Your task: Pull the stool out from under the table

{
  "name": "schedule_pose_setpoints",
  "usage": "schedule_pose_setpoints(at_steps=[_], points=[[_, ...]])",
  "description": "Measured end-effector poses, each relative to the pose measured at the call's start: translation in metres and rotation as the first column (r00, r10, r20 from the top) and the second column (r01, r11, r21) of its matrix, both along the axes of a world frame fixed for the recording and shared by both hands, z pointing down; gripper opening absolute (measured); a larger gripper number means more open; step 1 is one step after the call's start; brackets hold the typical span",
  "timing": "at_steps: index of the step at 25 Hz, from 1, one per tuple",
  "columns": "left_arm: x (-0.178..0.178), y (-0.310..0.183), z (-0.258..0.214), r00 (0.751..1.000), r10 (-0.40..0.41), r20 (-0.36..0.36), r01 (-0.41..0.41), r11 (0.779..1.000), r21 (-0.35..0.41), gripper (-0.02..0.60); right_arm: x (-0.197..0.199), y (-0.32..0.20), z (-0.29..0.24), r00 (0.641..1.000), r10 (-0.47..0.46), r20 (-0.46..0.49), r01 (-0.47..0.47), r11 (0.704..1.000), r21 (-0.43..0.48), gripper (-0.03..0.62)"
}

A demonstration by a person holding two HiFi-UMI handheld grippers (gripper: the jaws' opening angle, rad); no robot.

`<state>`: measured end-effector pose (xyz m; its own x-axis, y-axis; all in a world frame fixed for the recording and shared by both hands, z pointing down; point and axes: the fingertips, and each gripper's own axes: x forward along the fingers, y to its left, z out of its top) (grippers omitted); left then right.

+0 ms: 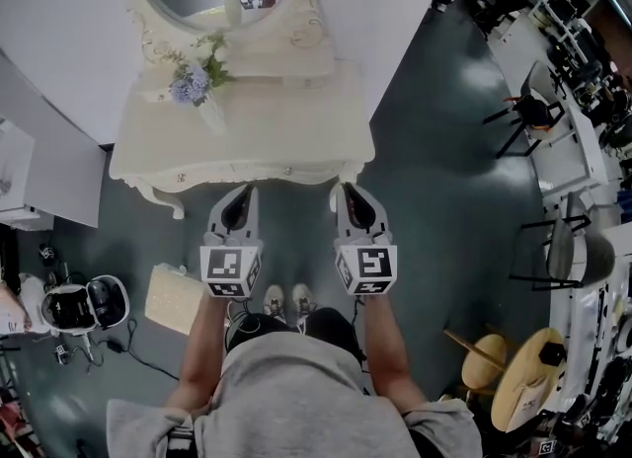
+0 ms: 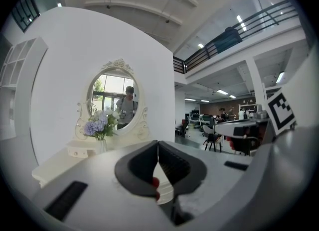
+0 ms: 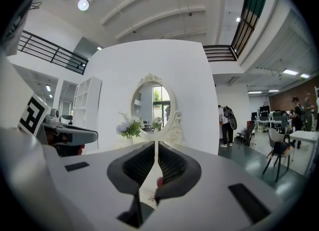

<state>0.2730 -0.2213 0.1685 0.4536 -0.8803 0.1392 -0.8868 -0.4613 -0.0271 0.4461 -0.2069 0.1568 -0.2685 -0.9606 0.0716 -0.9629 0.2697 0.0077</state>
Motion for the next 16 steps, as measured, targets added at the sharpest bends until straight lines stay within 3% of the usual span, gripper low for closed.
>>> schedule_pose_setpoints(at_steps=[16], points=[[0.0019,-0.0081,0.0031,1.0,0.004,0.014,-0.004,1.0,0.002,0.006,-0.0029,-0.0077,0.0026,1.0,-0.006,0.005,0.006,1.0,-0.008,0.034]])
